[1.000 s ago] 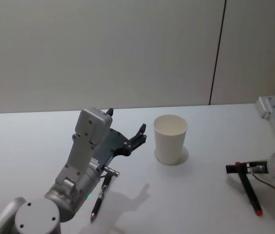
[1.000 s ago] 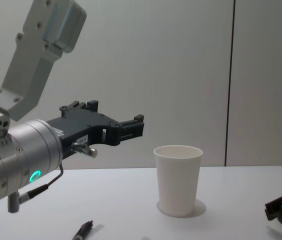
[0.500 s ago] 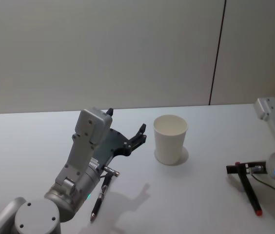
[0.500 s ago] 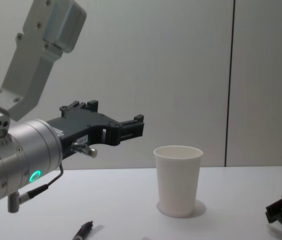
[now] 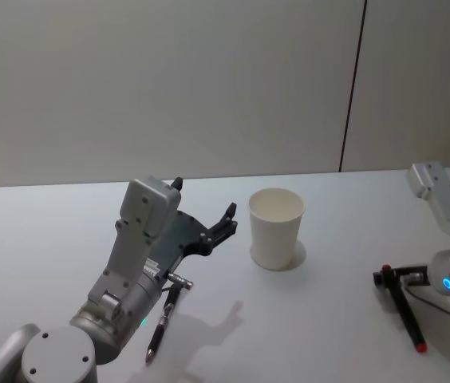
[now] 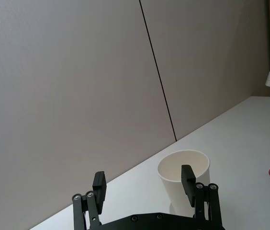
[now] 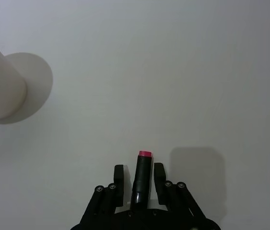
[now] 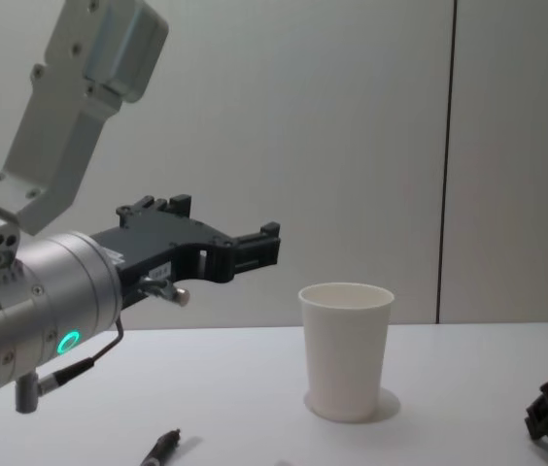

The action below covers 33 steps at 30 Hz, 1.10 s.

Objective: Place the pen into the pen holder.

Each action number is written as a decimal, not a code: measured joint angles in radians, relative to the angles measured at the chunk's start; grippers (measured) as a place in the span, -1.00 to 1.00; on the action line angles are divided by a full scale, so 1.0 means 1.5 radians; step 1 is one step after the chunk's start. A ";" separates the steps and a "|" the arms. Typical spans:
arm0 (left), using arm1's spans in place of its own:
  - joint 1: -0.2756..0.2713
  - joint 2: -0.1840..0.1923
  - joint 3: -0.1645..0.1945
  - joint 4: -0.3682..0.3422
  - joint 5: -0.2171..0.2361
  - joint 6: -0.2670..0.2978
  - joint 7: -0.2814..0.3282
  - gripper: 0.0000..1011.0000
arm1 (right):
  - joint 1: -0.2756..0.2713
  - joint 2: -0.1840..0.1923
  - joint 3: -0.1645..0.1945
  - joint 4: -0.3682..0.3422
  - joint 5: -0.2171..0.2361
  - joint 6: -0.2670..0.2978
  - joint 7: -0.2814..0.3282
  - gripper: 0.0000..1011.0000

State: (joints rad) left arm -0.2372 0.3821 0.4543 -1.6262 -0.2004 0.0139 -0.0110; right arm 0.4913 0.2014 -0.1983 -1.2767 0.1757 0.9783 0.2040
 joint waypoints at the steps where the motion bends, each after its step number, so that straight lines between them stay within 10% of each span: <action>1: 0.000 0.000 0.000 0.000 0.000 0.000 0.000 0.98 | 0.001 0.000 0.000 0.001 0.000 0.000 0.001 -0.28; 10: 0.000 0.000 0.000 0.000 0.000 0.000 0.000 0.98 | 0.006 -0.004 -0.001 0.016 -0.004 -0.006 0.007 -0.68; 33: 0.000 0.000 0.000 0.000 0.000 0.000 0.000 0.98 | -0.004 -0.003 -0.001 -0.011 -0.016 -0.079 0.024 -0.68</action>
State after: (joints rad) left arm -0.2372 0.3821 0.4542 -1.6262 -0.2004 0.0138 -0.0109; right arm 0.4849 0.1972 -0.1996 -1.2930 0.1519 0.8591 0.2393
